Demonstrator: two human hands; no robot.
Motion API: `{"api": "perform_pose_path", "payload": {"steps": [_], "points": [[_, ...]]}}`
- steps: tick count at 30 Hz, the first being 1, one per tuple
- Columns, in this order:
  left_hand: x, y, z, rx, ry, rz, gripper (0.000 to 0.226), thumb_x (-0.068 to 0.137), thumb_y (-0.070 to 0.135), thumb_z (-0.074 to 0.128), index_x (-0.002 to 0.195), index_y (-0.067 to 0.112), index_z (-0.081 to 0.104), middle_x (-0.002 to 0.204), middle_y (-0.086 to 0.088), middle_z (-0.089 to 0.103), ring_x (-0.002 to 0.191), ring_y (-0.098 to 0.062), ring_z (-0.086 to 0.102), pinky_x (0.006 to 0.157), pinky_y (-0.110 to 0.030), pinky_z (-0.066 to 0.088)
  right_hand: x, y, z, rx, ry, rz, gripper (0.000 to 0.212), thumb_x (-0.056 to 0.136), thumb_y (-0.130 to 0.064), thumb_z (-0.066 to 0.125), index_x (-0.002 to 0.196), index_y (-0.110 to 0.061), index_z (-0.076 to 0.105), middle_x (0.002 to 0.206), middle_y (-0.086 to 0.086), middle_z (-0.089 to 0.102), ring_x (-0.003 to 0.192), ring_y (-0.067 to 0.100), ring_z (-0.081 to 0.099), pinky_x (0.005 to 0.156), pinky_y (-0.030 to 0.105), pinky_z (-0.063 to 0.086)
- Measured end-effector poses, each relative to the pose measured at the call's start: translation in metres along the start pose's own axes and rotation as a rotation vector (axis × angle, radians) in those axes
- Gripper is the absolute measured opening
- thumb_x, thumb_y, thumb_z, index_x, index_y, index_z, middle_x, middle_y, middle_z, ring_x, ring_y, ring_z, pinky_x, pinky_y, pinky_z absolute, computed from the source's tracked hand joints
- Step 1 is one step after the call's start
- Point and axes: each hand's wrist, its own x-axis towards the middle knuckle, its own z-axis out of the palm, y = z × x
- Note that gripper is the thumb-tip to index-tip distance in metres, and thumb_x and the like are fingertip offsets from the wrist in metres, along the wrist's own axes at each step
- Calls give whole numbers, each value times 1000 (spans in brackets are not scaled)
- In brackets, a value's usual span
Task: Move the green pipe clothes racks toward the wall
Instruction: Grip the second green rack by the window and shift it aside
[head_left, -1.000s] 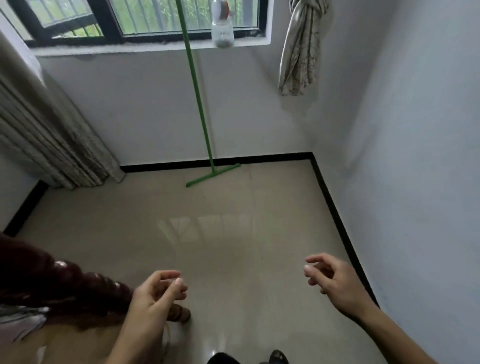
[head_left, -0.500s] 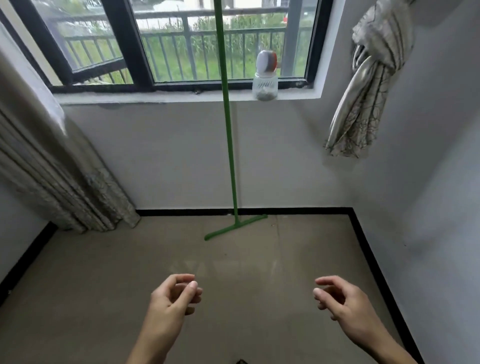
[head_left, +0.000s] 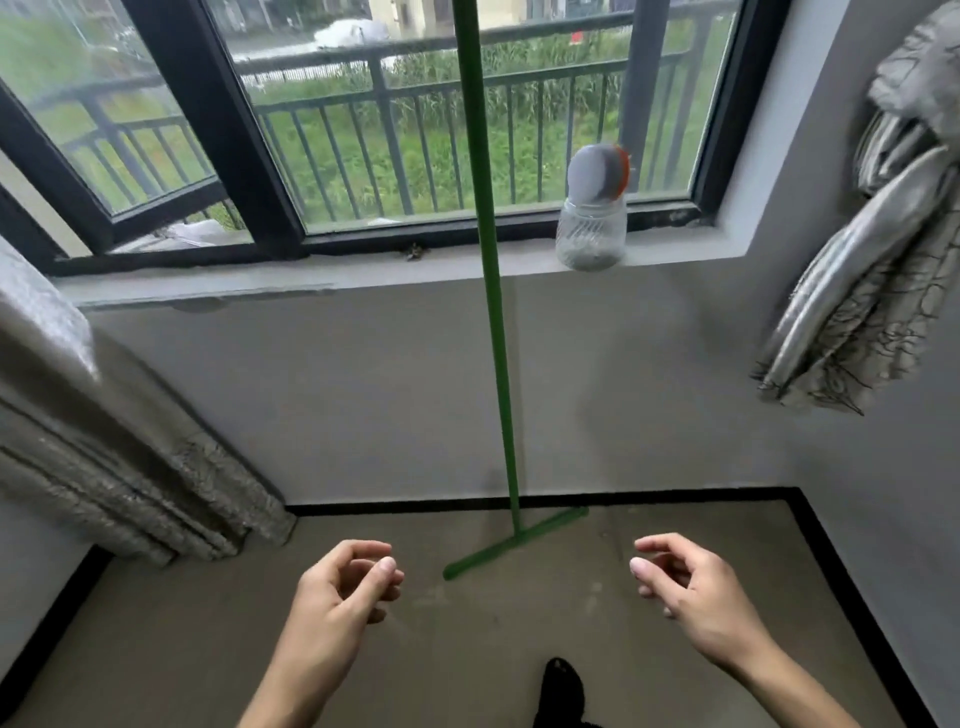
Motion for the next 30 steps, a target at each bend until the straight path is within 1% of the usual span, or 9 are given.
{"api": "perform_pose_path", "payload": {"steps": [4,6,10,15,19,22,26,28,30], "points": [[86,57,0,20,-36,94,8,86,7,61,89,11,66,80,-15,75,72,-23,70,66,-38,53,91,-53,20,-15,-2,-51,16,81,-19,73,84,-33,67,69,-5,72,66,20,71,61,38,53],[124,84,0,28,-50,147,7,87,9,62,90,13,66,81,-14,75,74,-25,70,68,-37,54,131,-84,28,-41,0,-90,15,80,-23,74,87,-34,66,73,-2,72,69,19,70,67,42,55],[199,138,3,9,-116,261,9,86,10,62,93,14,66,84,-21,72,80,-32,68,67,-36,55,194,-142,44,-127,61,-193,20,82,-28,71,101,-28,65,82,-6,72,77,6,68,78,32,56],[296,201,14,30,-296,425,11,86,14,63,94,21,64,89,-17,71,83,-30,69,71,-36,56,256,-181,69,-150,220,-226,45,79,-33,74,120,-25,56,103,-7,66,93,10,65,85,29,53],[363,244,21,50,-486,584,10,87,16,63,94,23,62,90,-17,70,83,-31,69,73,-46,57,285,-202,101,-146,323,-160,56,76,-39,74,126,-28,50,109,-8,61,99,9,60,82,31,55],[396,270,29,60,-638,683,15,83,26,65,97,29,62,91,-8,69,85,-36,67,74,-49,56,299,-213,124,-148,420,-68,52,77,-42,72,122,-31,50,107,-10,63,98,7,61,85,31,53],[415,303,48,79,-878,835,45,85,41,60,128,29,51,112,-1,66,98,-16,67,87,-36,56,311,-225,145,-156,502,16,28,83,-45,64,106,-32,54,98,-9,65,91,11,63,80,35,54],[413,318,59,37,-1017,894,35,90,37,55,123,30,51,109,-10,67,101,-20,67,88,-40,56,316,-228,149,-174,526,53,19,85,-47,60,92,-31,52,88,-7,64,83,16,63,74,38,53],[409,329,67,-5,-1095,934,21,92,28,53,113,25,52,102,-24,66,96,-28,67,84,-48,56,318,-228,150,-199,545,77,19,87,-48,58,87,-30,52,79,-8,62,79,19,63,71,38,51]]}}
